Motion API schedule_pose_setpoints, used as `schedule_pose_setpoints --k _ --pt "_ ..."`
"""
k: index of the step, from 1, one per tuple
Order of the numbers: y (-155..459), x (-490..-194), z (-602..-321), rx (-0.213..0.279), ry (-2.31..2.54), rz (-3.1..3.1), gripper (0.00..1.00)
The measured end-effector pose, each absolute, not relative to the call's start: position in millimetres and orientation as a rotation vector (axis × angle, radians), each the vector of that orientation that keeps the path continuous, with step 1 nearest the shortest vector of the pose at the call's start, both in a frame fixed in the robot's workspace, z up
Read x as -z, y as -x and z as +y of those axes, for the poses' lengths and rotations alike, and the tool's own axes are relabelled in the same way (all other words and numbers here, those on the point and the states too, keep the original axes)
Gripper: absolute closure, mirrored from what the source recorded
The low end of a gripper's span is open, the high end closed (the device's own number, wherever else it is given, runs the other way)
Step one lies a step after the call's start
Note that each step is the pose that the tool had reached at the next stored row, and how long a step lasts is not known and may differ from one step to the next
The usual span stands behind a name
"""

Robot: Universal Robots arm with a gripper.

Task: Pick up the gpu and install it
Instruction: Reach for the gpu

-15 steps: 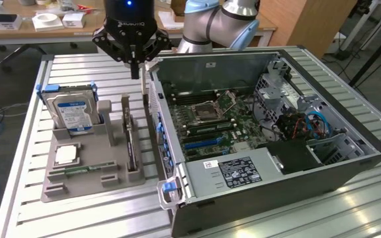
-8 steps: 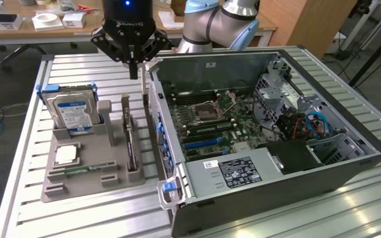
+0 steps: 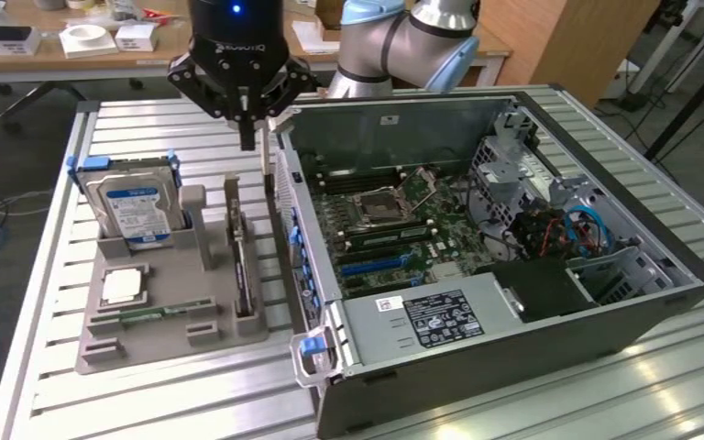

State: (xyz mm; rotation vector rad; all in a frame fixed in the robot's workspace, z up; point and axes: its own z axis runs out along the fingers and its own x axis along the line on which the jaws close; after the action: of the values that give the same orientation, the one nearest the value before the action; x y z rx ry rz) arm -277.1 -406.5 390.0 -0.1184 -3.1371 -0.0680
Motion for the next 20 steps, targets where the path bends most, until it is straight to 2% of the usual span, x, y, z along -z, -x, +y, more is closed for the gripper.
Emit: schedule_pose_setpoints --k 20 --pt "277.1 -389.8 -441.6 0.068 0.118 -3.137 0.90"
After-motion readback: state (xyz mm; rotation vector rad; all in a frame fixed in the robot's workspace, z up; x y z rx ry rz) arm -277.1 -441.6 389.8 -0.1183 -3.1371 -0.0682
